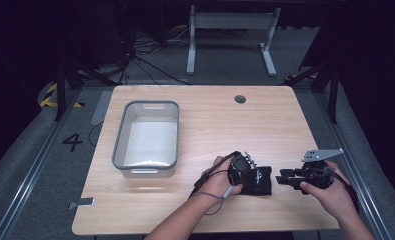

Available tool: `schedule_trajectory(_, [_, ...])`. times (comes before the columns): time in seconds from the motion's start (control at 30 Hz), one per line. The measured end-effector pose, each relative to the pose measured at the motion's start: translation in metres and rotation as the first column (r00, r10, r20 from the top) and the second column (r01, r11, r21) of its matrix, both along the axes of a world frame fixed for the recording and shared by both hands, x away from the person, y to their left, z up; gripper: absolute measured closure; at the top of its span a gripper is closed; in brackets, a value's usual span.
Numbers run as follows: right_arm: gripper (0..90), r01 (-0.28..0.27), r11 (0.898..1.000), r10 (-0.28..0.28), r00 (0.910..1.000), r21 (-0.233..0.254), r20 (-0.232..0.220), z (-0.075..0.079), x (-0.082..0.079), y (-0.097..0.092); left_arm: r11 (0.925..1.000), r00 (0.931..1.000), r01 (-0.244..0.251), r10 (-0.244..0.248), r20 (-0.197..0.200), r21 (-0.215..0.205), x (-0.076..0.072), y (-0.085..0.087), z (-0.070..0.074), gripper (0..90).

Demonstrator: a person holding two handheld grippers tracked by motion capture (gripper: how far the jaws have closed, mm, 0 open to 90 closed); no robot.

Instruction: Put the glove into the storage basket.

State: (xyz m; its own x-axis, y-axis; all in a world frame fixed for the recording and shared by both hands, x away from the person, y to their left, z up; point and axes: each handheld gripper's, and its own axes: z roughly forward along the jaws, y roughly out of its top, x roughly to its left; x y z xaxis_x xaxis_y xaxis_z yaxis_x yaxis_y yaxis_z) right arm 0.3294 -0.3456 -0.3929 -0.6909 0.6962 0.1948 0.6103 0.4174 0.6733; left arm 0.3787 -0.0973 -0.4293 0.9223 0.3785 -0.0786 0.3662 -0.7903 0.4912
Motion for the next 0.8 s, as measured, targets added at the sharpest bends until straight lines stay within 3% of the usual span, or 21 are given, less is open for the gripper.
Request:
schedule_trajectory(0.13, [62.8, 0.004, 1.0, -0.004, 1.0, 0.009, 0.003, 0.001, 0.0, -0.002, 0.9996, 0.9995, -0.017, 0.017, -0.028, -0.021, 0.002, 0.008, 0.012, 69.4])
schedule_trajectory(0.33, [62.7, 0.019, 1.0, -0.019, 0.9998, -0.008, 0.007, -0.001, 0.002, 0.0, 0.9983, 0.999, -0.037, 0.036, -0.026, -0.046, -0.001, 0.019, 0.039, 69.6])
schedule_trajectory(0.8, [62.6, 0.01, 1.0, -0.01, 0.9999, -0.028, -0.006, -0.006, 0.007, 0.003, 0.9934, 0.9967, -0.079, 0.078, -0.021, -0.083, 0.006, 0.043, 0.072, 69.5])
